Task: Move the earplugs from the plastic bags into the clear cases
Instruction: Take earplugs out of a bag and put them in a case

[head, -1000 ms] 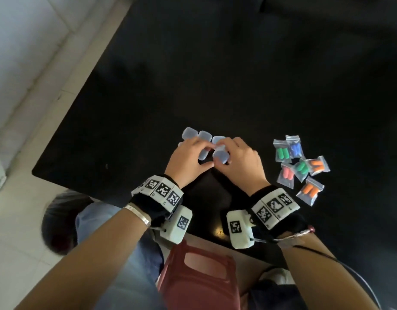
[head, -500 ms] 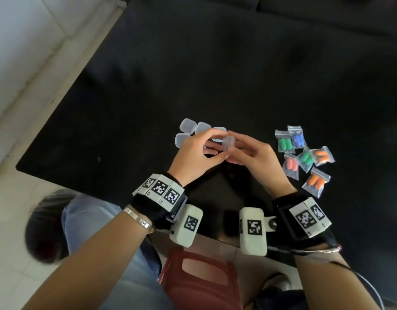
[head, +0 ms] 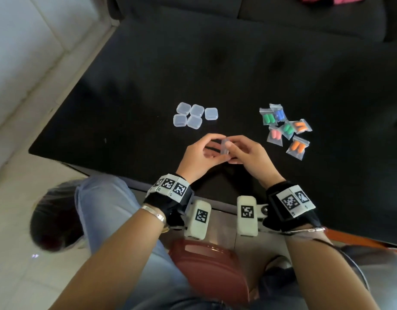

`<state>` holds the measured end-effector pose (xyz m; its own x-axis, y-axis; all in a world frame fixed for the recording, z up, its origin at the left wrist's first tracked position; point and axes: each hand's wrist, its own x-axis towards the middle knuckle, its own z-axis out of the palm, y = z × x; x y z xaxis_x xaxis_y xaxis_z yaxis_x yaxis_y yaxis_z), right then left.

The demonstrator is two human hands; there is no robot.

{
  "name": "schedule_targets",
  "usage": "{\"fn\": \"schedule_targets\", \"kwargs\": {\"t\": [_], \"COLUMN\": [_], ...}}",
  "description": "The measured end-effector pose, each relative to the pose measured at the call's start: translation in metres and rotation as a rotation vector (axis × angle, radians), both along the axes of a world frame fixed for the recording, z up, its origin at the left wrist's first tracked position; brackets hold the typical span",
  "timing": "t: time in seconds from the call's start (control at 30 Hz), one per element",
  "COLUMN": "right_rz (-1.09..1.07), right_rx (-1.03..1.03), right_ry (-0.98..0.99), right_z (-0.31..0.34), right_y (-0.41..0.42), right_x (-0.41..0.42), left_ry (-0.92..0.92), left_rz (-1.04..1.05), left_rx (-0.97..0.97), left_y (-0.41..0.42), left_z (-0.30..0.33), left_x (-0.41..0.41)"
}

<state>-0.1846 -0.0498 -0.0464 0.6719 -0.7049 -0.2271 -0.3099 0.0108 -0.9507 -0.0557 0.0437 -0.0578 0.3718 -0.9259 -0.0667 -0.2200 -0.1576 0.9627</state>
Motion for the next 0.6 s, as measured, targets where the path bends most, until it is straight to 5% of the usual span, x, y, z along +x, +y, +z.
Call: {"fn": "schedule_targets", "kwargs": {"t": [0.6], "right_rz": [-0.058], "right_rx": [-0.059], "right_ry": [-0.047], "right_z": [-0.020], "right_y": [0.015], "right_x": [-0.011], "left_ry": [-0.093], "left_rz": [-0.097], "left_rx": [-0.087], "left_y": [0.013], "left_z": [-0.024], "left_x": [0.001]}}
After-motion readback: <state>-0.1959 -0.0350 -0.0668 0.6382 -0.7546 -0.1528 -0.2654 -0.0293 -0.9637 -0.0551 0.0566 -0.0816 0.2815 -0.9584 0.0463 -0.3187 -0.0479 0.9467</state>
